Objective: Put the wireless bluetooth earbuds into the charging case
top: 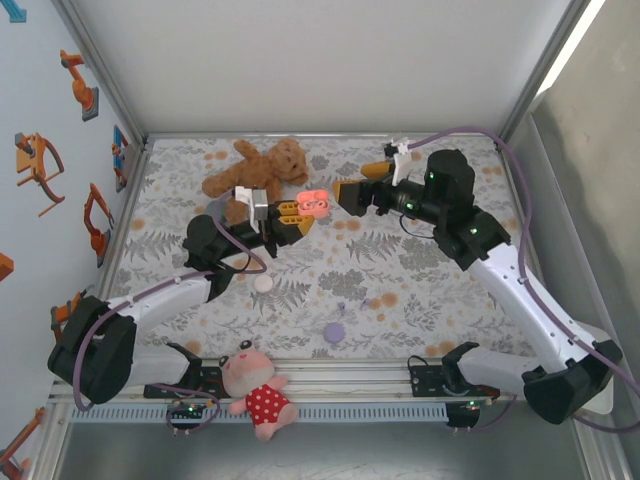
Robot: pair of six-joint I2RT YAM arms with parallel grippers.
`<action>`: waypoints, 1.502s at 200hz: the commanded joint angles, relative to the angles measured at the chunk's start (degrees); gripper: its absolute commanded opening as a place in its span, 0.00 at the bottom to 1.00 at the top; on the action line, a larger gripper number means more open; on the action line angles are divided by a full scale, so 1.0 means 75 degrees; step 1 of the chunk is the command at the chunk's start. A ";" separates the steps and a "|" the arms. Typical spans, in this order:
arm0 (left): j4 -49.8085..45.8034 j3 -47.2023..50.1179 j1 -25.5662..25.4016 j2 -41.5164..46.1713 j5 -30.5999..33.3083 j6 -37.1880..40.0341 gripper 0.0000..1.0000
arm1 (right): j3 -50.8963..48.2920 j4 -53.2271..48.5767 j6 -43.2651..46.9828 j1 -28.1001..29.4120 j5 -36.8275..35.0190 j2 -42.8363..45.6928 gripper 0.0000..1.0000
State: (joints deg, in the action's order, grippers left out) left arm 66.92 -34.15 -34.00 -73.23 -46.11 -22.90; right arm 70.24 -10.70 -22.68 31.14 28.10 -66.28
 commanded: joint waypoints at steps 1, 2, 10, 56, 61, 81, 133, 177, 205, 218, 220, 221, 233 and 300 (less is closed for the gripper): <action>0.0509 0.0109 0.0103 0.0269 0.0018 -0.0191 0.00 | -0.0126 0.0577 -0.0519 -0.0050 0.0604 -0.0066 1.00; 0.0510 0.0105 0.0103 0.0271 0.0018 -0.0192 0.00 | -0.0122 0.0580 -0.0523 -0.0050 0.0608 -0.0068 1.00; 0.0530 0.0128 0.0132 0.0311 0.0008 -0.0201 0.00 | -0.0152 0.0629 -0.0563 -0.0047 0.0690 -0.0086 1.00; 0.0564 0.0250 0.0302 0.0495 0.0019 -0.0282 0.00 | -0.0218 0.0895 -0.0799 -0.0047 0.1199 -0.0174 1.00; 0.0576 0.0259 0.0324 0.0518 0.0011 -0.0282 0.00 | -0.0223 0.0915 -0.0811 -0.0049 0.1237 -0.0194 1.00; 0.0834 0.0339 0.0406 0.0562 0.0073 -0.0396 0.00 | -0.0168 0.0878 -0.0866 -0.0047 0.1381 -0.0270 0.99; 0.1758 0.0184 0.0890 0.0427 -0.0437 -0.0868 0.00 | 0.0011 0.1449 -0.1291 -0.0018 0.2276 -0.0600 0.97; 0.1754 -0.0320 0.1080 0.0144 -0.1301 -0.1116 0.00 | 0.0206 0.1578 -0.1296 0.0140 0.2454 -0.0765 0.97; 0.1755 -0.0546 0.1111 0.0013 -0.1647 -0.1177 0.00 | 0.0323 0.1632 -0.1292 0.0295 0.2599 -0.0912 0.96; 0.1754 -0.0631 0.1120 -0.0022 -0.1776 -0.1178 0.00 | 0.0370 0.1638 -0.1298 0.0348 0.2668 -0.0963 0.96; 0.1754 -0.0651 0.1122 -0.0030 -0.1798 -0.1184 0.00 | 0.0372 0.1652 -0.1291 0.0354 0.2674 -0.0966 0.96; 0.1754 -0.0650 0.1123 -0.0037 -0.1804 -0.1181 0.00 | 0.0373 0.1651 -0.1290 0.0357 0.2680 -0.0969 0.96; 0.1759 -0.0706 0.1144 -0.0094 -0.1888 -0.1172 0.00 | 0.0405 0.1652 -0.1289 0.0390 0.2716 -0.1002 0.96; 0.1758 -0.1112 0.1250 -0.0420 -0.2181 -0.1173 0.00 | 0.0536 0.1473 -0.1178 0.0634 0.2898 -0.1024 0.92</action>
State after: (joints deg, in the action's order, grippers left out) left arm 77.47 -40.23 -25.06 -75.68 -60.45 -30.87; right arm 71.66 -0.56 -31.70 35.11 48.23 -73.93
